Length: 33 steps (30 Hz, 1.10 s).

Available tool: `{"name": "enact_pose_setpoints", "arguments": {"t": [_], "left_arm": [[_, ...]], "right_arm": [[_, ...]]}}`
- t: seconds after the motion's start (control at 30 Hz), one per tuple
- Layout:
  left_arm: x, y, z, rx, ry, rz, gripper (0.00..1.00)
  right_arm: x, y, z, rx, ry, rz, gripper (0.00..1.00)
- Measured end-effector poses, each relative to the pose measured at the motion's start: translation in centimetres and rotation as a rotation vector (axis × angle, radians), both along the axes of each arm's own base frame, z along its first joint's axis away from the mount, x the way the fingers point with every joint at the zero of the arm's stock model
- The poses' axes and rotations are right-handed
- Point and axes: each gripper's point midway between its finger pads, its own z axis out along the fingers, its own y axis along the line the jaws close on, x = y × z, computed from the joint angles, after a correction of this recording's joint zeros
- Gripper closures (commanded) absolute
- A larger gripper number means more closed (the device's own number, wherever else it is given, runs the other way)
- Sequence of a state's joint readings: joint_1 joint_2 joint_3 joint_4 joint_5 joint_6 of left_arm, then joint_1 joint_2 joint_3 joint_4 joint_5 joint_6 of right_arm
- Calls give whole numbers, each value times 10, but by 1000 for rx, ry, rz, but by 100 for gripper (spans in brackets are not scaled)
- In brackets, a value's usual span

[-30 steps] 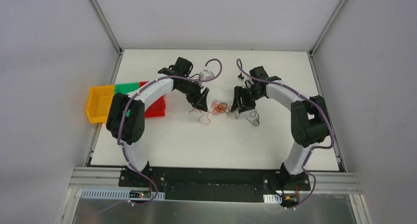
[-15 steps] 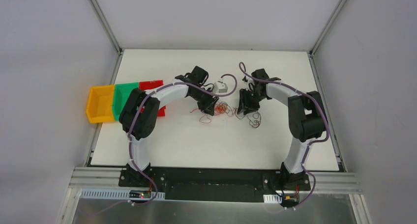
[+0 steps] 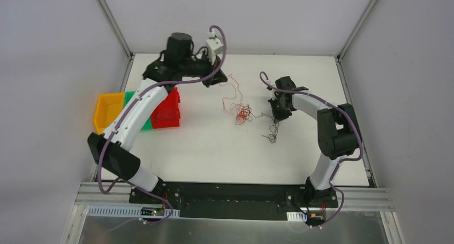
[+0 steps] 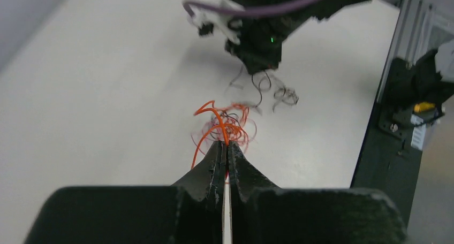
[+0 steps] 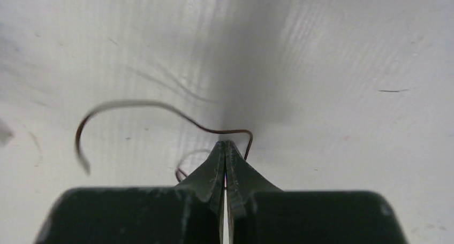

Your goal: Untangle the cables

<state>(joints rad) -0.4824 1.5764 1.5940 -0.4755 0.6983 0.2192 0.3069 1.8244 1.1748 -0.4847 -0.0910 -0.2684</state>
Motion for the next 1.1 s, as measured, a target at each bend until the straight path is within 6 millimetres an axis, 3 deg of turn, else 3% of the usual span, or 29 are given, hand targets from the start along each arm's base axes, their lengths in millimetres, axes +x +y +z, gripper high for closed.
{"name": "enact_pose_setpoints", "arguments": {"t": [0.07,0.2,0.37,0.4,0.43,0.57,0.63,0.73,0.97,1.03,1.1], "left_arm": [[0,15,60,-80,-98,49,100],[1,39,142,-192,-219,125,100],[-1,48,206,-284,-292,161,100],[-3,47,216,-303,-300,155,100],[-5,45,224,-321,-303,145,100],[-12,38,226,-352,-250,105,100],[-14,33,216,-351,-202,87,100],[-15,24,200,-338,-141,64,100],[-34,-6,177,-337,-21,-38,100],[-41,-15,173,-338,8,-76,100],[-45,-20,171,-339,24,-103,100]], "right_arm": [[1,-9,0,-39,-21,17,100],[3,-29,-1,-112,-68,44,100],[7,-52,0,-187,-103,60,100],[8,-56,0,-198,-104,63,97],[8,-58,0,-196,-103,67,87],[-6,-57,7,-86,-54,51,28],[-10,-51,25,9,-63,15,16],[-6,-26,71,176,-163,-6,10],[15,49,233,640,-504,99,4],[5,67,259,706,-568,177,1],[-10,84,272,742,-616,264,1]]}}
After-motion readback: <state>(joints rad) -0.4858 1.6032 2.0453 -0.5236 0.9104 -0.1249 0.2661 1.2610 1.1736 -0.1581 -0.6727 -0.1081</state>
